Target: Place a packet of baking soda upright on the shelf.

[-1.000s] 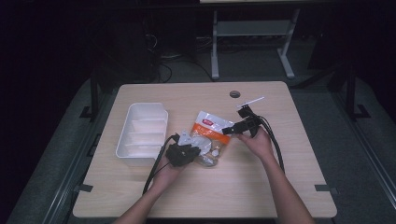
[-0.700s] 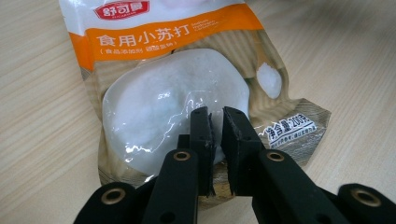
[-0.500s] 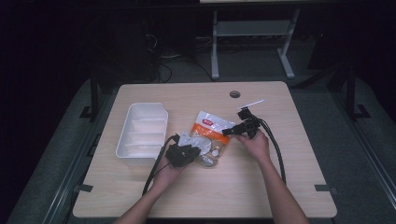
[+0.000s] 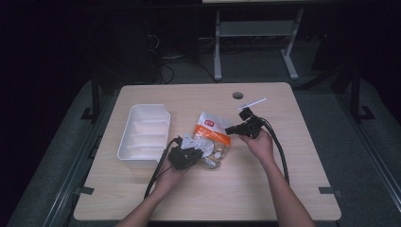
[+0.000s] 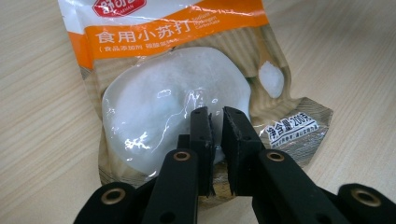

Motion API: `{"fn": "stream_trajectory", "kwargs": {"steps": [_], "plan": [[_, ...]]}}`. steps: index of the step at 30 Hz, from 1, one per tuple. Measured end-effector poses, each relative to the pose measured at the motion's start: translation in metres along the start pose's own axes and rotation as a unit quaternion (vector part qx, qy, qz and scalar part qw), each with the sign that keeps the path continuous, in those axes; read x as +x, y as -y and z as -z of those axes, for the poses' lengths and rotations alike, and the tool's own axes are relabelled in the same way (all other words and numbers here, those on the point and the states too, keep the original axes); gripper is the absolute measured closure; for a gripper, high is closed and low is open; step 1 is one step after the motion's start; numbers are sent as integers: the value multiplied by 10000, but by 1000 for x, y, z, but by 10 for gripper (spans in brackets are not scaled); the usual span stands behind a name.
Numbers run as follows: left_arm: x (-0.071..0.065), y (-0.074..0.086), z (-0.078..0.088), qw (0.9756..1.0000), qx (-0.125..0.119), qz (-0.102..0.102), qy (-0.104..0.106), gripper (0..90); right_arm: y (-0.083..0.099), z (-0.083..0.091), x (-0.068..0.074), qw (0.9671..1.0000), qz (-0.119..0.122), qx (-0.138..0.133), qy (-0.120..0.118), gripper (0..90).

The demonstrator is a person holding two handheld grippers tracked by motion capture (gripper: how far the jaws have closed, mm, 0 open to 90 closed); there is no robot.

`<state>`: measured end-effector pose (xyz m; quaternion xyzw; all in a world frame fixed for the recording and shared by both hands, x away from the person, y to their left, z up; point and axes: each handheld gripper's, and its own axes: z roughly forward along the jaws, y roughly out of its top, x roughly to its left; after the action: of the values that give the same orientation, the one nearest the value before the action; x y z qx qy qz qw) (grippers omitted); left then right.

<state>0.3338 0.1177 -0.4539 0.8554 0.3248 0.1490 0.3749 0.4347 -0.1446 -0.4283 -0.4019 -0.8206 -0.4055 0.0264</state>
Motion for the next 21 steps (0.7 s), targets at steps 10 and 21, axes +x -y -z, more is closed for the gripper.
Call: {"fn": "stream_trajectory", "kwargs": {"steps": [10,21], "plan": [[0,1,0,10000,-32,37,-1,822,8,-19,-12,9987,-396,199,-263,751],[-1,2,0,10000,-84,18,-24,814,9,-39,-12,9956,-736,285,-501,822]]}}
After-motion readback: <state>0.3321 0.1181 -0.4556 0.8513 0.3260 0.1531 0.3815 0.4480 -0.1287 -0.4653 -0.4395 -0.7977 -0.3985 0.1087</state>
